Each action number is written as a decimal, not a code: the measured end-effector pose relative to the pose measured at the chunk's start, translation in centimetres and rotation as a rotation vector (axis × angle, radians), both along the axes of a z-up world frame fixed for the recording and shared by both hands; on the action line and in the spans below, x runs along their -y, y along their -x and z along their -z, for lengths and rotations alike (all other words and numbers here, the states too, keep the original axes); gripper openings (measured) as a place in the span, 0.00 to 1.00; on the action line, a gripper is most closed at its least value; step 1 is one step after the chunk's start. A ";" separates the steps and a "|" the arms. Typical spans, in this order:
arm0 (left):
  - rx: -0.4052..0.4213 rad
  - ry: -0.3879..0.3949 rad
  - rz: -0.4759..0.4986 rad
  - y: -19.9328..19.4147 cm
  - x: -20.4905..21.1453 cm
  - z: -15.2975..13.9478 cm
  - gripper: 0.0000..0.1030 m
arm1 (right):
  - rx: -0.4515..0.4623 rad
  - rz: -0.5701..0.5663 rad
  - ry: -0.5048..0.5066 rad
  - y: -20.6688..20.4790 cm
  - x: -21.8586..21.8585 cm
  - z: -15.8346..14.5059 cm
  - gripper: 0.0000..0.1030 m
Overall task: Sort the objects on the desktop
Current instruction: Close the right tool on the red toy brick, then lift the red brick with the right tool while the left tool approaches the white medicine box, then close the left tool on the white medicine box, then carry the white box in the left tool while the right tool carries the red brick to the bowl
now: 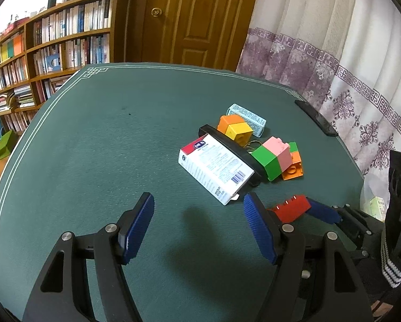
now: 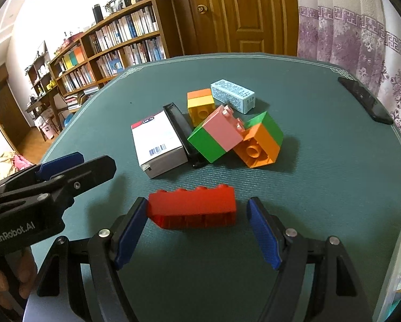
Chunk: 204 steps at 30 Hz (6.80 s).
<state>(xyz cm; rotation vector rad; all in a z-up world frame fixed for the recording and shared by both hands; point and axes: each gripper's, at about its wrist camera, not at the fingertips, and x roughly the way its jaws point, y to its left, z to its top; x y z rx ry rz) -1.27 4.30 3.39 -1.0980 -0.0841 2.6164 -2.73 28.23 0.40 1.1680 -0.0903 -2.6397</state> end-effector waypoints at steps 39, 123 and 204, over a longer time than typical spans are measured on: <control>0.063 0.137 -0.062 4.1 0.0 3.1 0.71 | -0.013 0.043 0.068 -0.7 -3.0 0.5 0.69; 0.013 0.084 -0.107 3.7 -1.1 1.5 0.50 | -0.075 0.065 0.070 -2.9 -3.2 -0.5 0.69; -0.166 0.106 0.566 -8.1 -28.7 -5.8 0.49 | -0.111 0.505 0.081 -17.5 -24.3 -3.1 0.69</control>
